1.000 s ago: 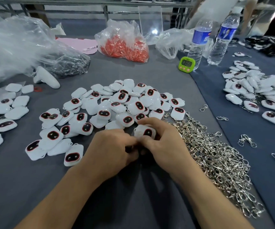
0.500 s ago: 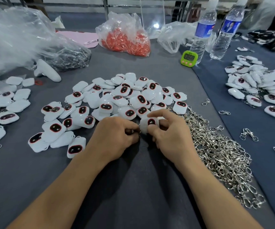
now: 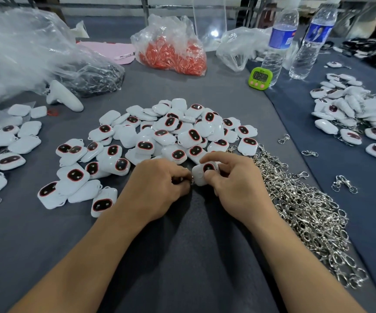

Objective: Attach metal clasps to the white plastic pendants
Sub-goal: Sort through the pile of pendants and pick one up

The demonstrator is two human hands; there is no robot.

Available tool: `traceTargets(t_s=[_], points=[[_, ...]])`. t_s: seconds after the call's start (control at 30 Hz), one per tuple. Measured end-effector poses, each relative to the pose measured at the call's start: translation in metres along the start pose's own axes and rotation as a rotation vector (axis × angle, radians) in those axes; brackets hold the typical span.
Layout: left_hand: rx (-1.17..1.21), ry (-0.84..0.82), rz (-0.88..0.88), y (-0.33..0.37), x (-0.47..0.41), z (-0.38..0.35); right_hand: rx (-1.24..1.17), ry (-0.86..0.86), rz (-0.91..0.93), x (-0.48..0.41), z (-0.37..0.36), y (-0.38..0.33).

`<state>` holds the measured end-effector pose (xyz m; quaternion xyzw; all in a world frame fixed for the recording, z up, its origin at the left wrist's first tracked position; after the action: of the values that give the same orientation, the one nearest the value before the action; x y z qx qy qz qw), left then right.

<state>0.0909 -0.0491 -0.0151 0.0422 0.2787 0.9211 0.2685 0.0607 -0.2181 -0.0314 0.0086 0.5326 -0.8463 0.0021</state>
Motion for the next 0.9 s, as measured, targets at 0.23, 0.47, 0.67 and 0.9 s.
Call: traceTargets(t_s=[0.23,0.47,0.67,0.9], points=[[-0.097,0.078,-0.055,0.012,0.004,0.002,0.008,-0.047,-0.027,-0.002,0.002,0.000],[-0.261,0.166,-0.111,0.021,0.006,0.005,-0.132,-0.060,-0.078,0.001,-0.004,0.001],[0.231,0.227,-0.033,0.001,0.009,0.013,-0.581,-0.084,-0.151,-0.001,-0.006,0.002],[0.621,0.153,-0.084,0.001,0.001,0.010,-0.876,-0.178,-0.272,0.003,-0.007,0.002]])
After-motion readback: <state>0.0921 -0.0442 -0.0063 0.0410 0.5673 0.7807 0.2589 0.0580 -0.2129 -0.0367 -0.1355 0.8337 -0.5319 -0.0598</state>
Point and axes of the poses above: each hand's wrist, its own x-axis away from the middle knuckle, its own z-axis out of the back of the hand, y = z × x, the point moved 6 cm from there along -x, towards the middle knuckle, and after that the axes turned 12 degrees about -y, right-handed, at the moved point
